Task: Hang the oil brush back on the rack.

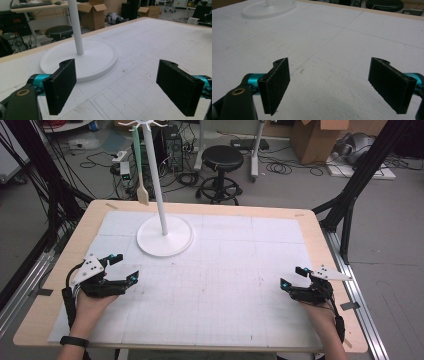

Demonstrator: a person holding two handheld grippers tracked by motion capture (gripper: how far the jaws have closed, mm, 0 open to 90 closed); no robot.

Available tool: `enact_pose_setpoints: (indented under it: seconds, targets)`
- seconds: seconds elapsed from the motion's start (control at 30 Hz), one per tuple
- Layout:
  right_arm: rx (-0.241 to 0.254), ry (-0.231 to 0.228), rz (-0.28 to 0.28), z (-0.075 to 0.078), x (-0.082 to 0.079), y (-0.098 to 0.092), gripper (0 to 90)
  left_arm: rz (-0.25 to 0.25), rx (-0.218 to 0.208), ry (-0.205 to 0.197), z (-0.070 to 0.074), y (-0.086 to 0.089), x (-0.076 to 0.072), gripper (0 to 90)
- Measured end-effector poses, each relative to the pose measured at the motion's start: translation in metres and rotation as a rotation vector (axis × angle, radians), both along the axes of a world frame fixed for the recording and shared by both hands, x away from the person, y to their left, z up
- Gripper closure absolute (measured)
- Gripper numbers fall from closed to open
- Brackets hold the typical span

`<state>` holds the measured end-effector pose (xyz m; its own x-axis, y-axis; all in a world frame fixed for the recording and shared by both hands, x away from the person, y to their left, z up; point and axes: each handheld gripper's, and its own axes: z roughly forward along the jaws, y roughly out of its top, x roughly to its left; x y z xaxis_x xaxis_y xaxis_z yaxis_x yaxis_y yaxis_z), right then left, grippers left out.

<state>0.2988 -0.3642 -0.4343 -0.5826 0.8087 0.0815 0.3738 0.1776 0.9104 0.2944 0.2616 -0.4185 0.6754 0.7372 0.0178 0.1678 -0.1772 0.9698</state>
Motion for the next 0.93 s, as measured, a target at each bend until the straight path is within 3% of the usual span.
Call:
enact_pose_setpoints:
  seconds: [0.93]
  targets:
    - [0.005,0.0,-0.004,0.0005,-0.0006,-0.0019,16.9,0.037,0.018,-0.018,-0.0027,0.0,-0.0012,17.1]
